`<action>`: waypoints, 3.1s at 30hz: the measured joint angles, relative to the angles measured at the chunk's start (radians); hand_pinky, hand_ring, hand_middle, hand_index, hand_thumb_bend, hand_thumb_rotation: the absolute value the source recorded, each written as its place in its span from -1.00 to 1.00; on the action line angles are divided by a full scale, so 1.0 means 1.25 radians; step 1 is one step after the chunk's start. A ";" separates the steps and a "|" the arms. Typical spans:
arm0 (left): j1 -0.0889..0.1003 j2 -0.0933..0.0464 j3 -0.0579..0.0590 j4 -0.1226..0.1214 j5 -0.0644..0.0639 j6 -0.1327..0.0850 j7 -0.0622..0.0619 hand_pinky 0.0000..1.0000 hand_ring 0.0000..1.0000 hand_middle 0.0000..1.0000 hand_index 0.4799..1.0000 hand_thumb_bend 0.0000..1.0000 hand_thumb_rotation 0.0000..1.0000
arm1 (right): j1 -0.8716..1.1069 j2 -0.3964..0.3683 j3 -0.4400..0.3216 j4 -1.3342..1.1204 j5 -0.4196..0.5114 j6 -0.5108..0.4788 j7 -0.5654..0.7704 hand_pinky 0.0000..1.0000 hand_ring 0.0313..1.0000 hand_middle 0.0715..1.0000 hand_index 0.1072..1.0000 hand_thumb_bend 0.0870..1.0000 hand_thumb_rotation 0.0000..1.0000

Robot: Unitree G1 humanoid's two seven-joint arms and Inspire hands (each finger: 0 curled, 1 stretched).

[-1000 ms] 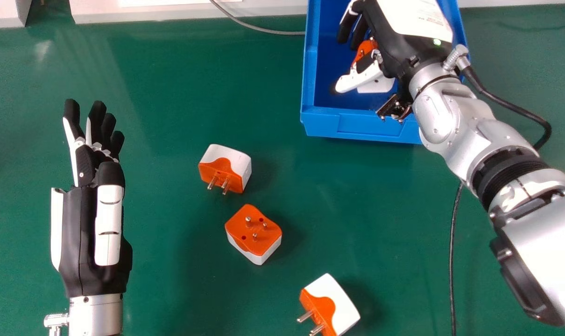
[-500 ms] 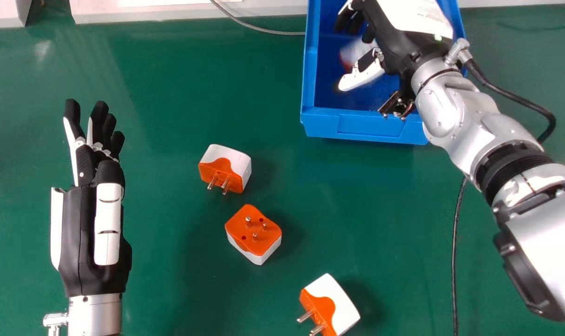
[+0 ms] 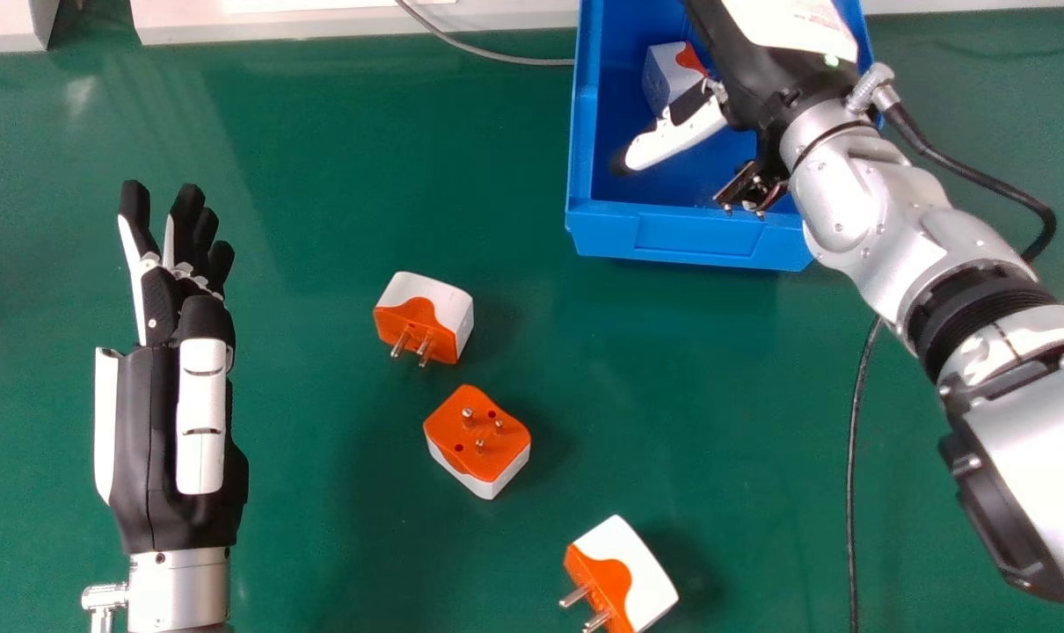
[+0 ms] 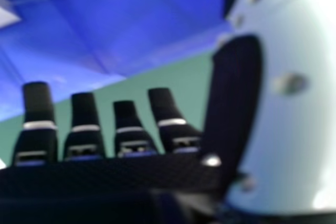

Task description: Pick all objects and put in blue box

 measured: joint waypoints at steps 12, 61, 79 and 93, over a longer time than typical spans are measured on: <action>0.005 0.000 -0.006 -0.014 -0.025 0.001 -0.023 1.00 1.00 0.98 0.59 0.03 0.77 | 0.200 -0.070 -0.121 -0.194 0.150 -0.275 0.006 0.24 0.59 0.65 0.60 0.85 -0.69; 0.020 -0.004 -0.009 -0.059 -0.037 0.032 -0.036 1.00 0.97 0.96 0.80 0.14 0.74 | 1.002 -0.040 -0.163 -0.663 0.148 -0.487 0.184 0.30 0.44 0.56 0.50 0.68 -0.62; 0.033 -0.011 -0.014 -0.074 -0.037 0.036 -0.036 1.00 0.97 0.96 0.81 0.02 0.76 | 1.089 -0.081 -0.129 -0.763 0.138 -0.419 0.251 0.33 0.55 0.64 0.60 0.72 -0.58; 0.062 -0.017 -0.015 -0.117 -0.026 0.055 0.004 1.00 0.98 0.93 0.69 -0.05 0.69 | 1.087 -0.097 -0.114 -0.760 0.128 -0.418 0.258 0.53 0.70 0.75 0.70 0.89 -0.40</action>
